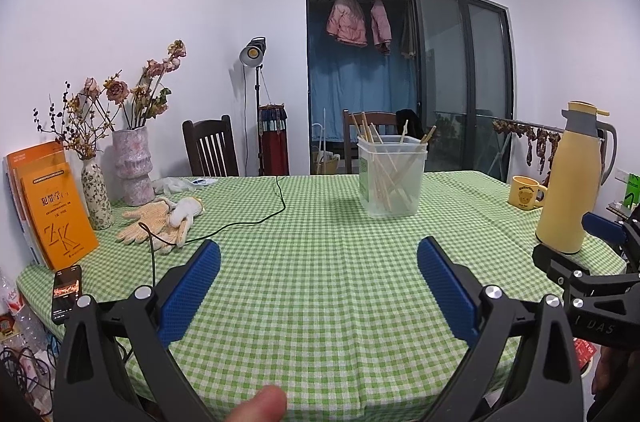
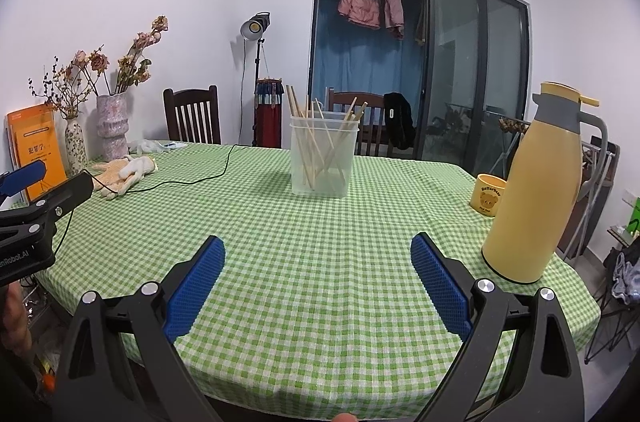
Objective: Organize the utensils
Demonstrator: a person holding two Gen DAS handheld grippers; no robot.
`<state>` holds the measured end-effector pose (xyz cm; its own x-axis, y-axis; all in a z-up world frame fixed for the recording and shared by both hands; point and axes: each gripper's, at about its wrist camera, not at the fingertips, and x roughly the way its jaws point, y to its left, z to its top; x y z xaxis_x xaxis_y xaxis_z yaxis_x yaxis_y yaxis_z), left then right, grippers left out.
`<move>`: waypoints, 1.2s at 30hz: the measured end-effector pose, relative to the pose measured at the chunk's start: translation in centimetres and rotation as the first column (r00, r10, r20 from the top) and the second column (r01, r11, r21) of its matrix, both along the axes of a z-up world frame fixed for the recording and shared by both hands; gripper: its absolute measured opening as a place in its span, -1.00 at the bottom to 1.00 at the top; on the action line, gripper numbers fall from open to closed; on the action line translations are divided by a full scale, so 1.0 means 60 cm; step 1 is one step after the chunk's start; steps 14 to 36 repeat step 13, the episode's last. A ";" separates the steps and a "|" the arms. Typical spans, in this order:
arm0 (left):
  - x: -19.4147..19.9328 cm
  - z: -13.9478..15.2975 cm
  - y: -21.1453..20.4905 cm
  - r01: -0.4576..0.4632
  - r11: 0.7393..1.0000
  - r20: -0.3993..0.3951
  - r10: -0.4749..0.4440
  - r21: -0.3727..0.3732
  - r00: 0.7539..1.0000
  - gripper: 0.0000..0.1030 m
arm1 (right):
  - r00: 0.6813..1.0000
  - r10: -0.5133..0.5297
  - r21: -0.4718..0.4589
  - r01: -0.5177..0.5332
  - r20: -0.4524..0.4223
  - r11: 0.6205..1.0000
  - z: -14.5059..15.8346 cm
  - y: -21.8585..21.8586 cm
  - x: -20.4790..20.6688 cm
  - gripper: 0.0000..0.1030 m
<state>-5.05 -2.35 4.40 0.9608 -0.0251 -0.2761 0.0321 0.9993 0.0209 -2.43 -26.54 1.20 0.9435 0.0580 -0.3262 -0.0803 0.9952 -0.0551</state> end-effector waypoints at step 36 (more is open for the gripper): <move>0.012 -0.008 -0.003 0.020 1.000 -0.001 -0.020 -0.013 1.000 0.86 | 1.000 0.002 0.007 -0.002 -0.011 1.000 -0.003 -0.002 0.013 0.75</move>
